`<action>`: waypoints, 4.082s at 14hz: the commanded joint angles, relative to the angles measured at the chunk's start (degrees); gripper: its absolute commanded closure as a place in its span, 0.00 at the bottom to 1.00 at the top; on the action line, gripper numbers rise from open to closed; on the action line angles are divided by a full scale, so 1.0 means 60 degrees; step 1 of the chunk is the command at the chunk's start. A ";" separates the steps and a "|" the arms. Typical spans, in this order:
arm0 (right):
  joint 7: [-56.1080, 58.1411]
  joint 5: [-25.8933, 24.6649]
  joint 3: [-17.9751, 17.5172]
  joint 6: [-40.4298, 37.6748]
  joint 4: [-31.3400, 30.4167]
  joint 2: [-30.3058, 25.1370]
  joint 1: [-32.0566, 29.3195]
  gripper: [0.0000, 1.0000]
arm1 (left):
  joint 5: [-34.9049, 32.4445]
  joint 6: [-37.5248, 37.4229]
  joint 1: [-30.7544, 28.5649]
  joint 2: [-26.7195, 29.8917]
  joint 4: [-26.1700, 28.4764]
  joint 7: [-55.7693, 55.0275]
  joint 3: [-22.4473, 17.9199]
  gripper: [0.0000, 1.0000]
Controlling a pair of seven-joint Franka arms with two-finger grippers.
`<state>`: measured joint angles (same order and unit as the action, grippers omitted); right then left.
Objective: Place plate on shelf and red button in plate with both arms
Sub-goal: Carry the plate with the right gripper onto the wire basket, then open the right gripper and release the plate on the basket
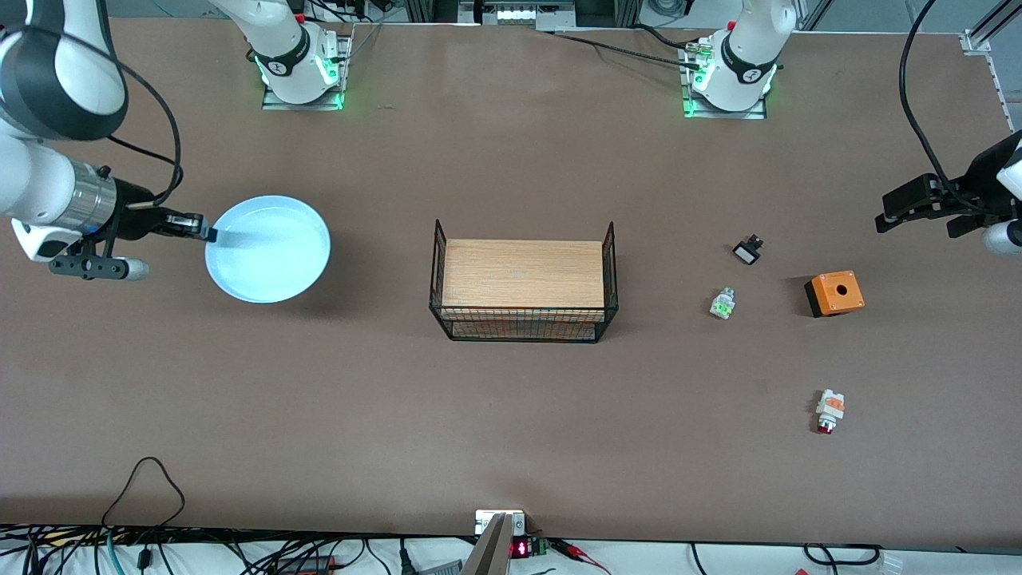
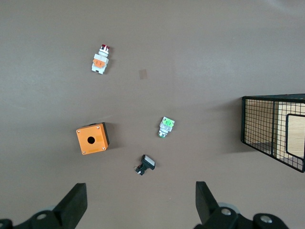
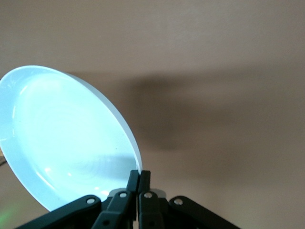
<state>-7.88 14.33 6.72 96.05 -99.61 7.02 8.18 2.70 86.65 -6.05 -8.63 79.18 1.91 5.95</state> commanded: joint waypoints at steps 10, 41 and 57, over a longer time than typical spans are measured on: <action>-0.6897 0.1053 0.0008 -0.0087 0.1148 0.0075 0.3057 1.00 | 0.0091 -0.0174 0.0013 -0.0143 -0.0364 0.0150 -0.0040 0.00; -1.0334 0.0980 -0.0036 0.4631 0.0563 0.2477 0.5976 1.00 | 0.0120 -0.0174 -0.0060 -0.0261 -0.0423 0.0150 -0.0069 0.00; -0.7435 0.0234 0.1647 0.1924 0.2318 0.1746 0.5756 0.00 | 0.0033 -0.0160 -0.0177 -0.0670 -0.0423 0.0165 -0.0201 0.00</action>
<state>-57.04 16.89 14.68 111.35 -88.83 17.42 42.80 2.71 86.65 -6.79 -10.04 79.12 1.91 5.26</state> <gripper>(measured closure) 0.000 0.000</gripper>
